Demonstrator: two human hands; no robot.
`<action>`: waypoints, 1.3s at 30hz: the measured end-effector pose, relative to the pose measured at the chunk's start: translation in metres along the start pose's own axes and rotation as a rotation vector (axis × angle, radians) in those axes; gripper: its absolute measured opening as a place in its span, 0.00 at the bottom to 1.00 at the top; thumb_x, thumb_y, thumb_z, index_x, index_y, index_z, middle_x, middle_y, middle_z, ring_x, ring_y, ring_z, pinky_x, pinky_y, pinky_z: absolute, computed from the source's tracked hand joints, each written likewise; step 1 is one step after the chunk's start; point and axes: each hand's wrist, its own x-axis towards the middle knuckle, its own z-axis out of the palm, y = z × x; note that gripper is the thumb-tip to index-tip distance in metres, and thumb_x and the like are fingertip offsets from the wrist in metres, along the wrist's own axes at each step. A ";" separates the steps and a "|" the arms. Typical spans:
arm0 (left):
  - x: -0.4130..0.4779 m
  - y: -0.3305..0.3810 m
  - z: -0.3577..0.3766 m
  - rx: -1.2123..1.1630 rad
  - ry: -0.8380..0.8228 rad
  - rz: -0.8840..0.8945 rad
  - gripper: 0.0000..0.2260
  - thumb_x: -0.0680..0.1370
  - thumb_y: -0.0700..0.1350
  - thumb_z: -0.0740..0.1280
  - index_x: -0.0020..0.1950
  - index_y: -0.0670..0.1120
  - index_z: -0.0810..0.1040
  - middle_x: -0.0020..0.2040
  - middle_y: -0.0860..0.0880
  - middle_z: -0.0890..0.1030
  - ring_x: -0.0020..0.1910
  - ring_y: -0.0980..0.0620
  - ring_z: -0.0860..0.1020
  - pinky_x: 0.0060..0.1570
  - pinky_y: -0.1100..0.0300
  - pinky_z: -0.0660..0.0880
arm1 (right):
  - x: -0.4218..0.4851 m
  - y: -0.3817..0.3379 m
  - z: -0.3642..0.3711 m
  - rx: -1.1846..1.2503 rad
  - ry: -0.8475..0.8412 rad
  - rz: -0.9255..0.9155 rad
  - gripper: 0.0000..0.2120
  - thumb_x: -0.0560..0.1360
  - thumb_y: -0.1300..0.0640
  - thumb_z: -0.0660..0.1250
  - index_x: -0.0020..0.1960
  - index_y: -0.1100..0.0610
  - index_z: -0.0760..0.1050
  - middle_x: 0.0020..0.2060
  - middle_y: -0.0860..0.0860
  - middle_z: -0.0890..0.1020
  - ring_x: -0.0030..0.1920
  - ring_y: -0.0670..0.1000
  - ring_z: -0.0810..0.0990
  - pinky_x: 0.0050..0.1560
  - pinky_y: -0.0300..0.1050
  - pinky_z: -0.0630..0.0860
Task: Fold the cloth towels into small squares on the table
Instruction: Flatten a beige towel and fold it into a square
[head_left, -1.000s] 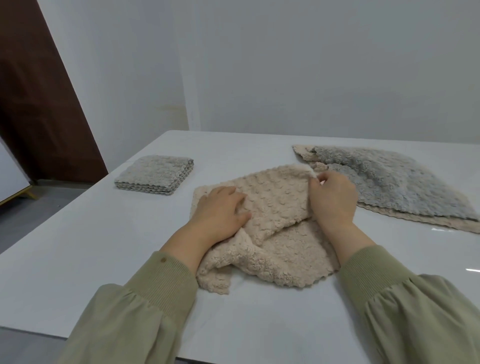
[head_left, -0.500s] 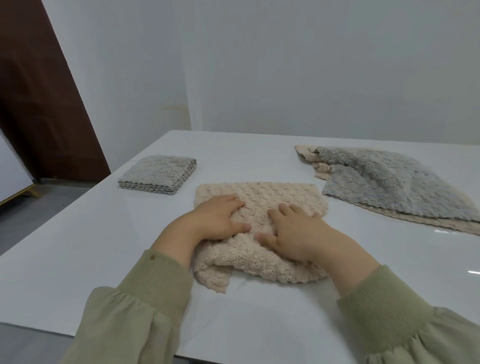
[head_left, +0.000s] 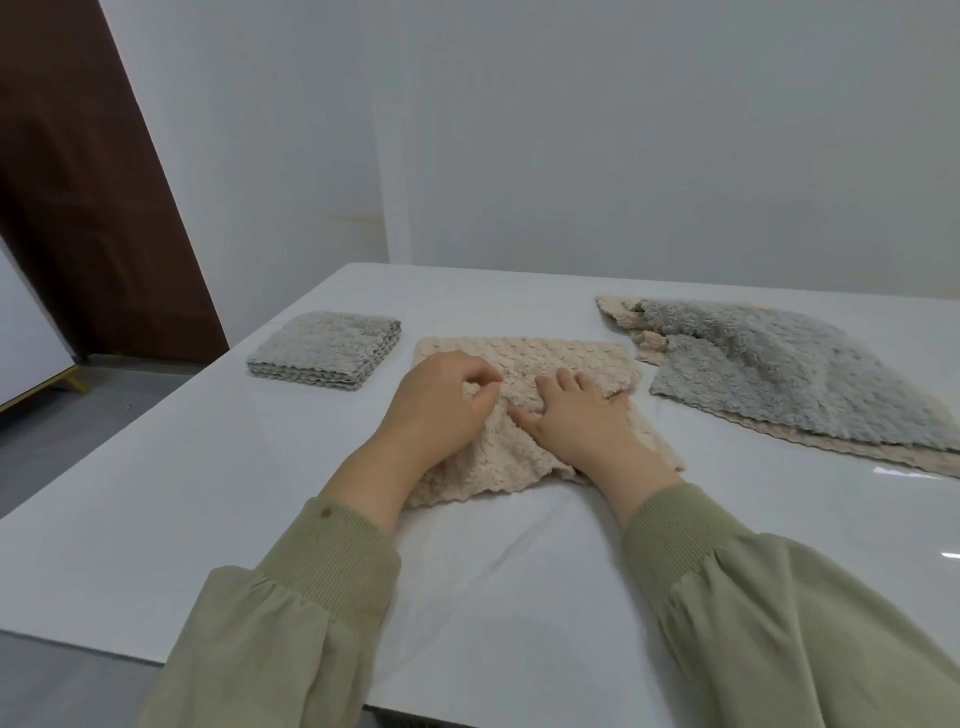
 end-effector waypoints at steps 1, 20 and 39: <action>-0.002 0.002 -0.002 -0.049 -0.027 0.008 0.06 0.77 0.46 0.65 0.48 0.50 0.82 0.47 0.57 0.80 0.48 0.59 0.75 0.51 0.64 0.70 | 0.001 0.000 -0.001 0.018 0.009 0.000 0.35 0.75 0.32 0.48 0.75 0.51 0.57 0.76 0.52 0.56 0.76 0.55 0.52 0.69 0.73 0.48; -0.006 -0.007 -0.008 -0.072 -0.176 -0.152 0.15 0.79 0.55 0.60 0.44 0.49 0.82 0.40 0.53 0.82 0.40 0.54 0.79 0.43 0.58 0.75 | -0.053 0.032 -0.034 0.120 0.210 0.010 0.15 0.77 0.51 0.61 0.60 0.57 0.73 0.57 0.55 0.74 0.59 0.56 0.70 0.55 0.47 0.69; 0.006 -0.034 0.021 0.352 -0.332 -0.004 0.26 0.80 0.58 0.57 0.76 0.51 0.59 0.76 0.48 0.59 0.75 0.49 0.55 0.74 0.51 0.53 | -0.059 0.038 -0.057 -0.124 0.286 0.065 0.10 0.76 0.57 0.56 0.38 0.57 0.70 0.33 0.51 0.74 0.38 0.55 0.72 0.46 0.46 0.68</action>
